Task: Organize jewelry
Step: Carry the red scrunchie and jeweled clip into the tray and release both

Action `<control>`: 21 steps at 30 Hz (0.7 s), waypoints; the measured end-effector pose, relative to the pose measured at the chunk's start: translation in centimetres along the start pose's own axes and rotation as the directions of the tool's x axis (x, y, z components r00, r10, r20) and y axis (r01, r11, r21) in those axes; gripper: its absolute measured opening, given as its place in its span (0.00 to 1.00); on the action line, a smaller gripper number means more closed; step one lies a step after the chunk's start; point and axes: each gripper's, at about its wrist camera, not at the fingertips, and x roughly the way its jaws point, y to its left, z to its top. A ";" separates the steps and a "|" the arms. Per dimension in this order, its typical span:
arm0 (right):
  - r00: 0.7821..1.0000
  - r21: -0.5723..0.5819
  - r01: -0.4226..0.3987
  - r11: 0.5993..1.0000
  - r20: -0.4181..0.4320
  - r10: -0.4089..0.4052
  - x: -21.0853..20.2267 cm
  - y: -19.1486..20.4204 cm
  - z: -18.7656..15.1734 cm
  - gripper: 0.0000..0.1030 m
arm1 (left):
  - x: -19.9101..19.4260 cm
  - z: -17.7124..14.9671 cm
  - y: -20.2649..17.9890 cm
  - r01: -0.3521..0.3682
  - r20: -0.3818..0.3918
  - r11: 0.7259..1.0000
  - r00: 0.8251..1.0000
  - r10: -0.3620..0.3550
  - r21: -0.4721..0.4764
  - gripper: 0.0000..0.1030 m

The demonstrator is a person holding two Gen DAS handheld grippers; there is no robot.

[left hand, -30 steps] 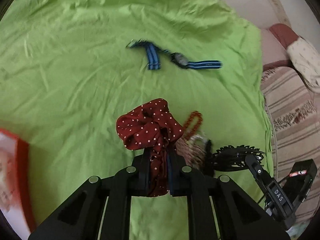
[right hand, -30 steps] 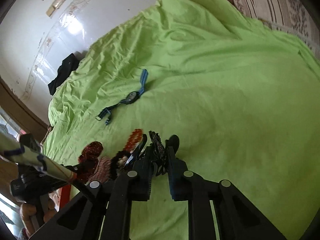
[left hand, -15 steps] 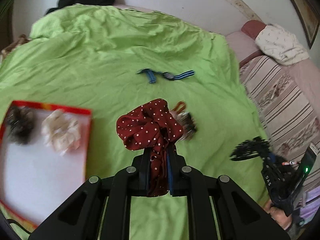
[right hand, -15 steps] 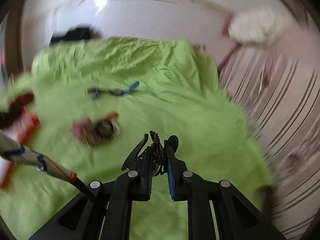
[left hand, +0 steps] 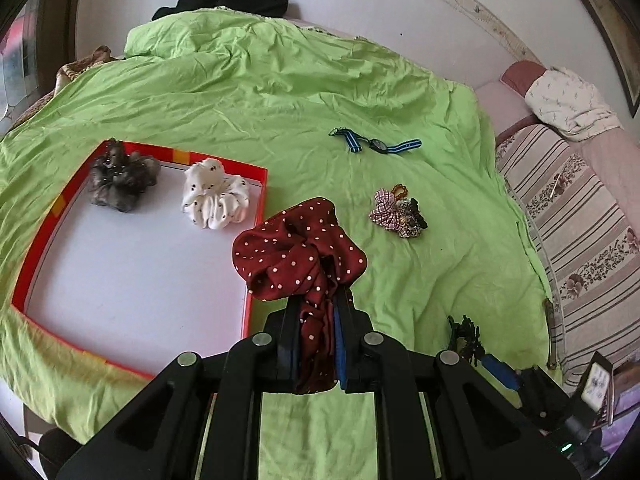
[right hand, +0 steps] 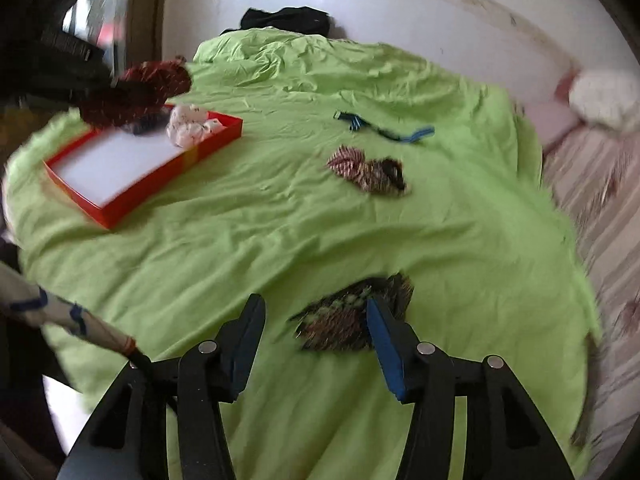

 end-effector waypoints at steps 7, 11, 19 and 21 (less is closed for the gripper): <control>0.997 0.428 -0.075 0.901 0.001 0.083 -3.3 -8.0 -2.8 0.65 | -1.5 -1.4 0.2 0.026 0.019 1.000 0.999 -0.027 0.013 0.13; 0.987 0.638 -0.125 0.760 0.001 0.162 -2.2 -11.1 -3.9 0.66 | -1.8 -2.1 0.2 0.028 0.019 0.999 0.999 -0.029 0.024 0.13; 0.975 0.645 -0.118 0.755 -0.071 0.213 2.9 -7.6 -0.9 0.76 | -3.7 -2.6 1.3 -0.014 0.046 0.999 0.999 0.013 0.029 0.13; 0.976 0.643 -0.084 0.761 -0.100 0.192 4.4 -7.3 -0.7 0.76 | -4.4 -2.7 2.1 -0.032 0.058 0.999 0.998 0.031 0.022 0.13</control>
